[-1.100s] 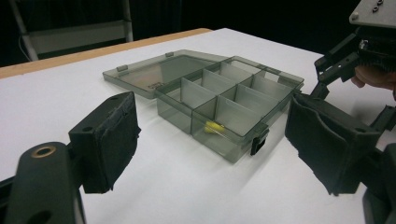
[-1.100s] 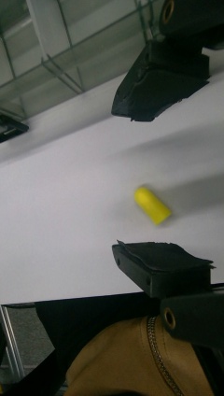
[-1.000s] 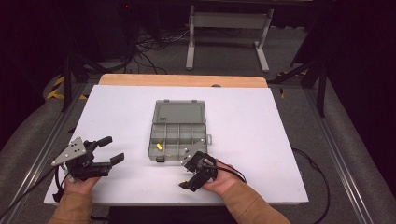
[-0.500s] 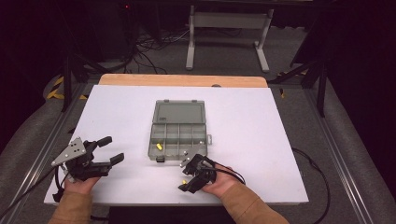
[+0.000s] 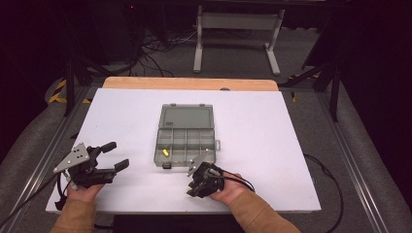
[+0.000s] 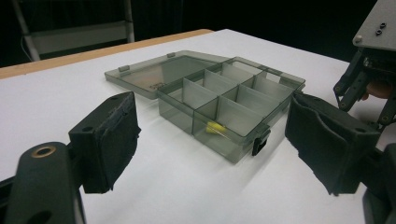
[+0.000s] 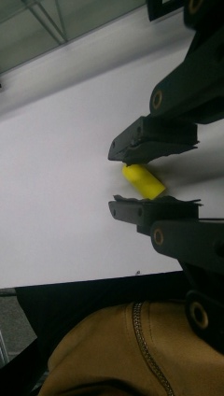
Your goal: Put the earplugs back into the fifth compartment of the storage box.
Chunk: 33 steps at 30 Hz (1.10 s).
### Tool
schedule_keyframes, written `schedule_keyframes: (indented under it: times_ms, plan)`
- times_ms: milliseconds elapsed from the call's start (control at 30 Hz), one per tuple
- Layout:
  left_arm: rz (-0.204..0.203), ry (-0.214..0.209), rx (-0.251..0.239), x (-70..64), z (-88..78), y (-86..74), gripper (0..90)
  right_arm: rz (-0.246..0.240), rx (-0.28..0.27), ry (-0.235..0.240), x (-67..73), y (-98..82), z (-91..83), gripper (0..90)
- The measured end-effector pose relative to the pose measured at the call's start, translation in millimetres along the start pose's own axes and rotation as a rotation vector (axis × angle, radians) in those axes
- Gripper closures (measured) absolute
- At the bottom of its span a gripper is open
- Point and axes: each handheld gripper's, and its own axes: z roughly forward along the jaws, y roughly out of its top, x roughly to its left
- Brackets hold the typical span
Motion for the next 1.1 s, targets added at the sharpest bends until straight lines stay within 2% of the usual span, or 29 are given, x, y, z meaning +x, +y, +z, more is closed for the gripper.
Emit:
schedule_keyframes:
  times_ms: [100, 267, 567, 600, 833, 1100]
  plan:
    - [0.001, 0.0, 0.0, 0.0, -0.1, 0.1, 18.0, 0.001, 0.003, -0.002, 0.3, 0.2, 0.0, 72.2]
    - [0.0, 0.0, -0.005, 0.2, -0.3, 0.0, 18.0, -0.011, 0.001, -0.003, 0.8, 1.1, -0.1, 80.9]
    - [0.001, 0.0, -0.009, -0.2, -1.0, 0.6, 18.0, -0.015, -0.007, -0.007, 1.2, 1.4, -2.7, 83.2]
    - [0.001, 0.0, -0.009, -0.2, -1.0, 0.6, 18.0, -0.025, -0.024, -0.009, 0.2, 1.9, -4.6, 83.2]
    - [0.003, 0.0, -0.007, -0.1, -0.6, 0.5, 18.0, -0.037, -0.054, -0.02, -1.7, 8.3, -14.3, 83.2]
    - [0.0, 0.001, -0.008, 0.3, -1.0, 0.3, 18.0, -0.03, -0.081, -0.034, -6.3, 15.2, -24.0, 83.0]
